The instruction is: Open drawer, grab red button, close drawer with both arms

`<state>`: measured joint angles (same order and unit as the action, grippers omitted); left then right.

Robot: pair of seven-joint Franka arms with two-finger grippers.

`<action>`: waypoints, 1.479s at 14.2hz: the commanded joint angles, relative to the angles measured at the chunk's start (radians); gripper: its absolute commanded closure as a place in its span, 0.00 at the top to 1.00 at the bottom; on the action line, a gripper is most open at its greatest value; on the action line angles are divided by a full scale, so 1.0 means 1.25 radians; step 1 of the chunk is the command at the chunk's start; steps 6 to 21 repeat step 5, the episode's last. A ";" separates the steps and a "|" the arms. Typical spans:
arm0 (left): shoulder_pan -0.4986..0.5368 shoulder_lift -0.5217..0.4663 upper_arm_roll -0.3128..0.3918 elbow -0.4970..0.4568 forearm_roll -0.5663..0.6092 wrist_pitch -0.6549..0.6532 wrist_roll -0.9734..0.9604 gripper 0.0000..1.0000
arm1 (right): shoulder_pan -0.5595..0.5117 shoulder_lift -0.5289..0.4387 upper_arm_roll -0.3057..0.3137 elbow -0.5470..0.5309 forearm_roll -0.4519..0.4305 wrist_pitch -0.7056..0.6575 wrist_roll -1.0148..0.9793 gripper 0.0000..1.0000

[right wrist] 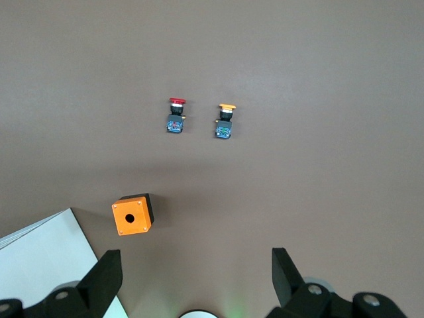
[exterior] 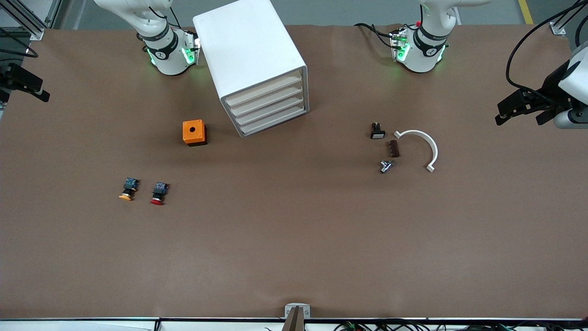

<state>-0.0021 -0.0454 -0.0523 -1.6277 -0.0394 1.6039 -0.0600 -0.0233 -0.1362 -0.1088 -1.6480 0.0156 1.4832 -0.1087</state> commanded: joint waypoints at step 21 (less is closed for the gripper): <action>0.009 0.018 -0.008 0.025 0.013 -0.022 -0.002 1.00 | 0.006 -0.038 -0.007 -0.044 0.001 0.026 -0.010 1.00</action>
